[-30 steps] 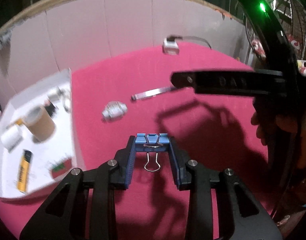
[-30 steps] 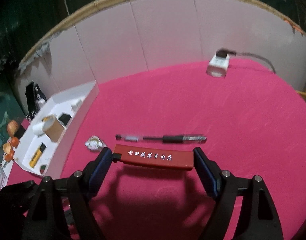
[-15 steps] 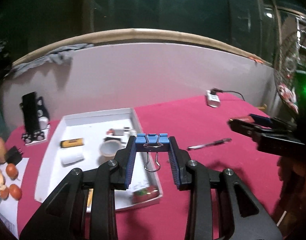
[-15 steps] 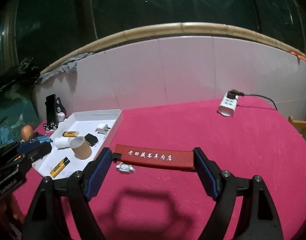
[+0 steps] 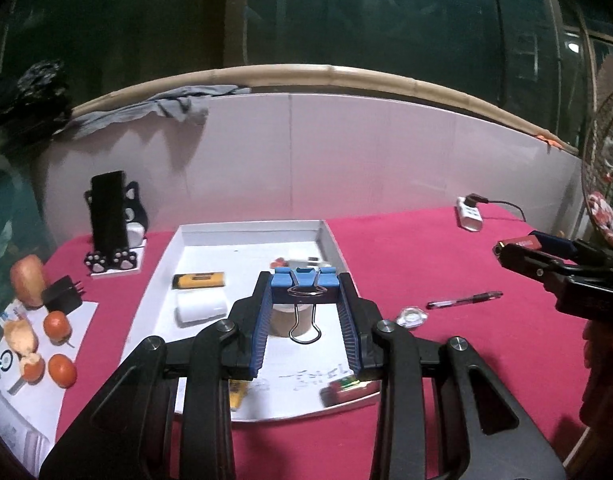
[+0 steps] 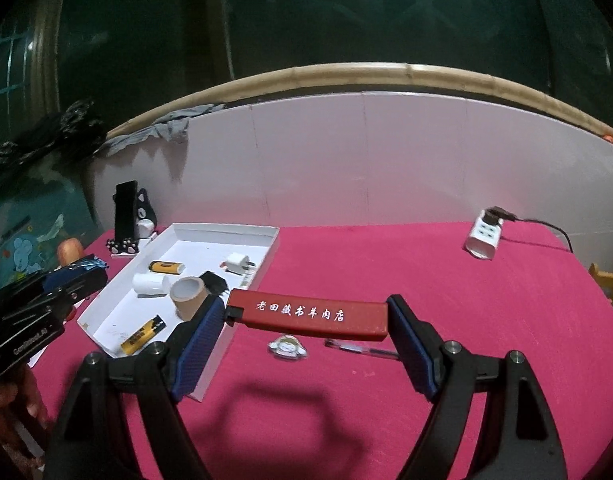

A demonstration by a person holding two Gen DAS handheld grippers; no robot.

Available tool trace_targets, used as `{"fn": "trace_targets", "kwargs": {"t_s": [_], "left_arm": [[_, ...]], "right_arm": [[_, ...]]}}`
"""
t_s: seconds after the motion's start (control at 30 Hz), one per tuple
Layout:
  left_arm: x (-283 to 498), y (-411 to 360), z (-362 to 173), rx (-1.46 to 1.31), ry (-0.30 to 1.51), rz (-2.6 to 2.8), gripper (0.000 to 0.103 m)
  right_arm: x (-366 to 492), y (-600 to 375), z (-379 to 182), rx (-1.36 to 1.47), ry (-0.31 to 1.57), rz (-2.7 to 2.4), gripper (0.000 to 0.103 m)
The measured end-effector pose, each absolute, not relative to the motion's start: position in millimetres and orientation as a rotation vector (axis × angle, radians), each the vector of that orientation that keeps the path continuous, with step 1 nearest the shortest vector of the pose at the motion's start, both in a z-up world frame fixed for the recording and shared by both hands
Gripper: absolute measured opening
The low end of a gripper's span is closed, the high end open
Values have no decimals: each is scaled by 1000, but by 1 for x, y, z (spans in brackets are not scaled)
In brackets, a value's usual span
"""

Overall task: Organize rigid objects
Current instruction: 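Carry the blue clip and red box over the white tray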

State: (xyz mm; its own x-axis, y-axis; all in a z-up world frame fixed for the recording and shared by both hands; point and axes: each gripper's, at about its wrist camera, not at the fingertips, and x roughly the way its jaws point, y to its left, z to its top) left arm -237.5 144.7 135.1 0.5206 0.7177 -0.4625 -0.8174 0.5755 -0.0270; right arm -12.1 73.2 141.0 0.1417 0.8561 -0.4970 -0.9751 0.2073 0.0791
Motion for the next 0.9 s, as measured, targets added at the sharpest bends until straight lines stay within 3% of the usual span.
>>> {"fn": "trace_targets", "kwargs": {"t_s": [0.9], "left_arm": [[-295, 181, 121, -354, 412, 1046, 31]], "right_arm": [[-77, 132, 156, -418, 427, 1485, 82]]}}
